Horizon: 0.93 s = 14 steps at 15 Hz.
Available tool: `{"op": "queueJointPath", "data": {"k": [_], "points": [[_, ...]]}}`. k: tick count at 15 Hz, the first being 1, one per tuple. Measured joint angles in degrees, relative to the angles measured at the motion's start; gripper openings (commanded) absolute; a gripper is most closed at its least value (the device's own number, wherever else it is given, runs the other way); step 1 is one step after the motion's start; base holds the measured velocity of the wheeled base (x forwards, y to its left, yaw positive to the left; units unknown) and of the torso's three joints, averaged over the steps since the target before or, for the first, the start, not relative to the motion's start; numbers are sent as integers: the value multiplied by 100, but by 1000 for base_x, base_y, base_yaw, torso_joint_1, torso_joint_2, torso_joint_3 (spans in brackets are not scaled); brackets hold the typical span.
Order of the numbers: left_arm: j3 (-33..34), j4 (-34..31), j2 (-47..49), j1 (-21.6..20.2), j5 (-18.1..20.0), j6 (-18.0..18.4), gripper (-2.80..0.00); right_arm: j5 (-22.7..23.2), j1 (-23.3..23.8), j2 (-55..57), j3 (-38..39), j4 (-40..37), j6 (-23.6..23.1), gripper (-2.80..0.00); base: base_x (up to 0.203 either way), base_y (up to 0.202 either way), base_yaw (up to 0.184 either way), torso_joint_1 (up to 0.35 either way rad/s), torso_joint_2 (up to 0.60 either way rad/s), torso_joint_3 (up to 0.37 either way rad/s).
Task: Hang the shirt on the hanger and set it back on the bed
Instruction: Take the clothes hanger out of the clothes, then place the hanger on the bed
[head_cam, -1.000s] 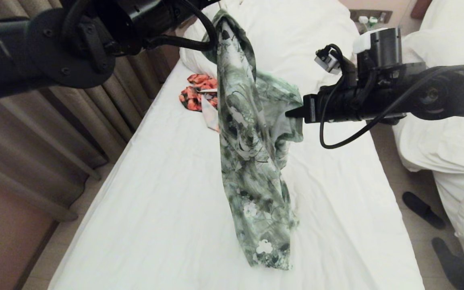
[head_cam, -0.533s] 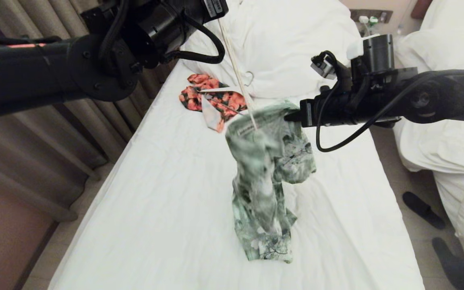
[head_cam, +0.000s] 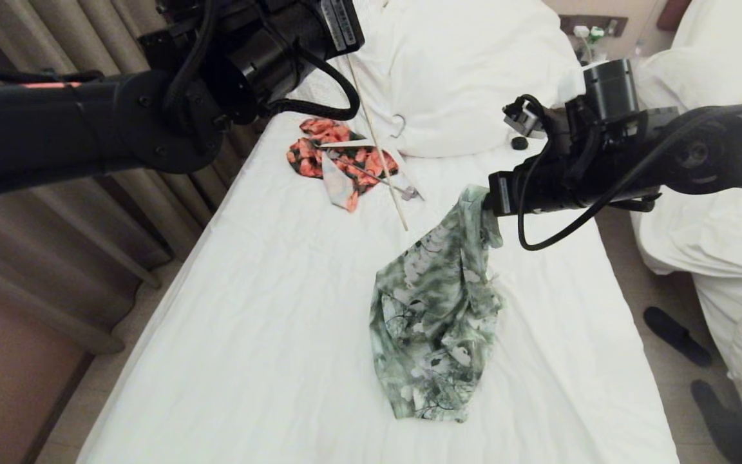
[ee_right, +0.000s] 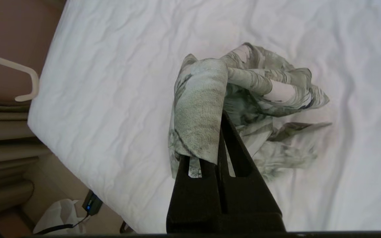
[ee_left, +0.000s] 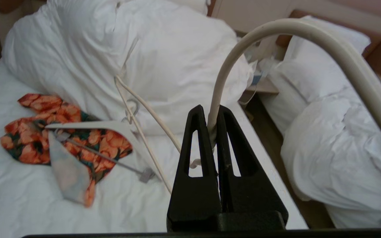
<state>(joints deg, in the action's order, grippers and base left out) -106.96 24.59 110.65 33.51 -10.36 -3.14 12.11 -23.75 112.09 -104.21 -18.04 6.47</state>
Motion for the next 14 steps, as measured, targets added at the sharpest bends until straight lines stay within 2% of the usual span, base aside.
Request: {"op": "queueJointPath", "data": {"k": [1,2,3,7,9,10,12,14], "points": [[51,-64,2,-57,0,-2,-280,-24,-4,-31,68,7,-9,-280,0,0,0,0,0,0],[121,-157,-1,-122,-2,-3,-280,-30,-4,-51,142,6,-36,-253,0,0,0,0,0,0],[182,-256,-3,-177,-2,-5,-280,-32,1,-63,223,21,-98,0,0,0,0,0,0,0],[541,-375,-70,-426,0,-8,-280,-84,18,-108,448,-27,-166,0,0,0,0,0,0,0],[758,-435,-141,-565,-2,-20,-280,-334,18,-234,659,-223,-163,0,0,0,0,0,0,0],[889,-482,-193,-635,0,-43,-280,-484,18,-309,793,-285,-144,-280,0,0,0,0,0,0],[1125,-619,-299,-719,0,-187,-280,-825,27,-474,1089,-282,-13,-280,0,0,0,0,0,0],[1365,-793,-343,-634,-11,-328,-280,-1179,18,-695,1219,-285,332,-280,0,0,0,0,0,0]]}}
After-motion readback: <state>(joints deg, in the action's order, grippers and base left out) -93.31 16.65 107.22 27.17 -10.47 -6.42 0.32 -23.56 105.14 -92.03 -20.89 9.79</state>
